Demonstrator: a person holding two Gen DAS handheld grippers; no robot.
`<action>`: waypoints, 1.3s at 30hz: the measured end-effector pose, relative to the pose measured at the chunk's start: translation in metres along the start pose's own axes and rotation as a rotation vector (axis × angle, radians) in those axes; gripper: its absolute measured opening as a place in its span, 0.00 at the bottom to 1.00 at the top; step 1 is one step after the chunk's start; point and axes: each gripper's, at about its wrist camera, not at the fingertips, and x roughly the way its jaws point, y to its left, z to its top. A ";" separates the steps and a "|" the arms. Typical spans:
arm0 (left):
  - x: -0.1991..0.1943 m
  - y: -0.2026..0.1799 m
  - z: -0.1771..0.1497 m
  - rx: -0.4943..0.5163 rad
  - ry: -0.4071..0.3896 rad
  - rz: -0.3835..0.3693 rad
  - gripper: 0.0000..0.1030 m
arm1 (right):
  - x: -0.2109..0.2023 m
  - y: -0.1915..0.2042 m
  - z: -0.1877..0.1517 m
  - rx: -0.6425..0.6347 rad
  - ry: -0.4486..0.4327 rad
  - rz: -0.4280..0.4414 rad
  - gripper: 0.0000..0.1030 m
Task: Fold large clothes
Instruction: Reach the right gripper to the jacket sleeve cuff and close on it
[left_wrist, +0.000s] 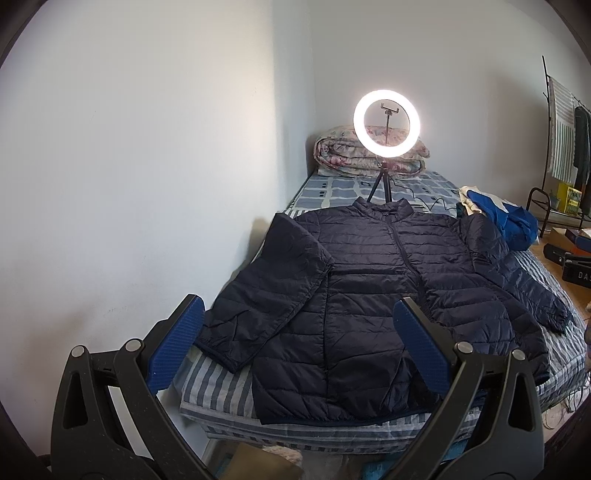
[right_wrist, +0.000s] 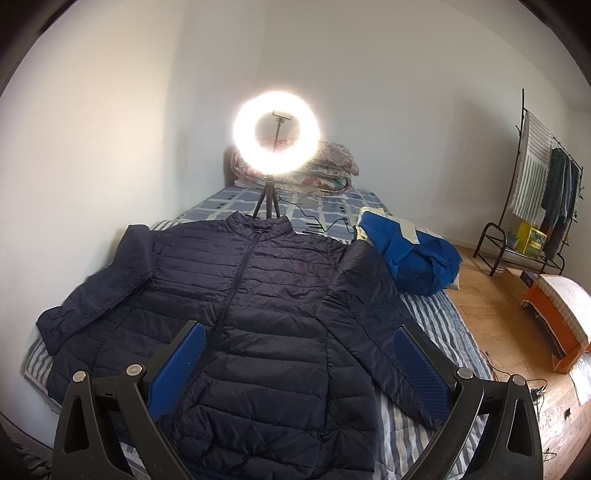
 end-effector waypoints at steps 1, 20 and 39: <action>0.000 0.001 -0.002 -0.003 0.001 -0.001 1.00 | 0.002 0.003 0.002 -0.002 0.000 0.005 1.00; 0.010 0.033 -0.038 -0.058 0.035 0.064 1.00 | 0.079 0.124 0.044 -0.146 0.112 0.520 1.00; 0.027 0.048 -0.045 -0.094 0.104 0.030 1.00 | 0.243 0.280 -0.011 0.133 0.673 0.865 0.56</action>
